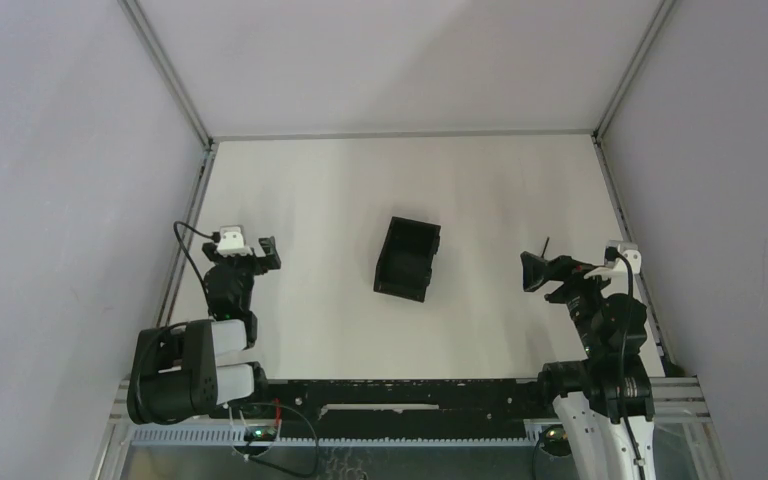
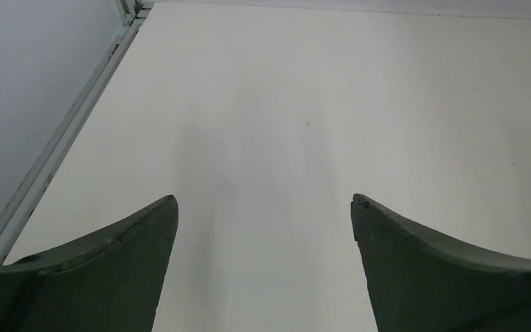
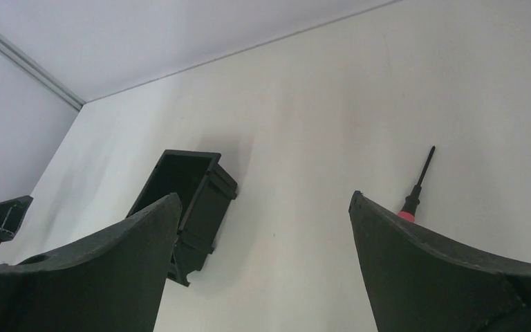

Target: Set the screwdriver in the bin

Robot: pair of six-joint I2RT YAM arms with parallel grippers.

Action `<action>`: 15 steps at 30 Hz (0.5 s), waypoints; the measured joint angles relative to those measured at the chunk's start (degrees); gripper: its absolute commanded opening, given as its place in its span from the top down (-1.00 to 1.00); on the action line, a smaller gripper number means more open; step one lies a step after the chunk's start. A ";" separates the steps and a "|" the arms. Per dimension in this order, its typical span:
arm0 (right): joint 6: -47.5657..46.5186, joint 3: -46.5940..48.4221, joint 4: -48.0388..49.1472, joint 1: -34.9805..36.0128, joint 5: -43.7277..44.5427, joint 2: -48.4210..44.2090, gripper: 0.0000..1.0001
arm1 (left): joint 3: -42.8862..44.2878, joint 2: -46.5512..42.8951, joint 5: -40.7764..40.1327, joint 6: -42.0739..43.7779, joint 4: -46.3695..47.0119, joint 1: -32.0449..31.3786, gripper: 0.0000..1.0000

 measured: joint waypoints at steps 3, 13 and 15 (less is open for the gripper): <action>0.09 -0.07 0.04 0.00 0.66 -0.28 -0.99 | 0.00 0.00 0.00 0.02 0.00 0.00 -1.00; -0.50 0.87 5.70 0.00 1.66 -0.57 -0.91 | 0.00 0.00 0.00 0.02 0.00 0.00 -1.00; -0.96 5.18 5.09 0.00 2.36 5.88 -0.91 | 0.00 0.00 -0.02 0.02 0.00 0.00 -1.00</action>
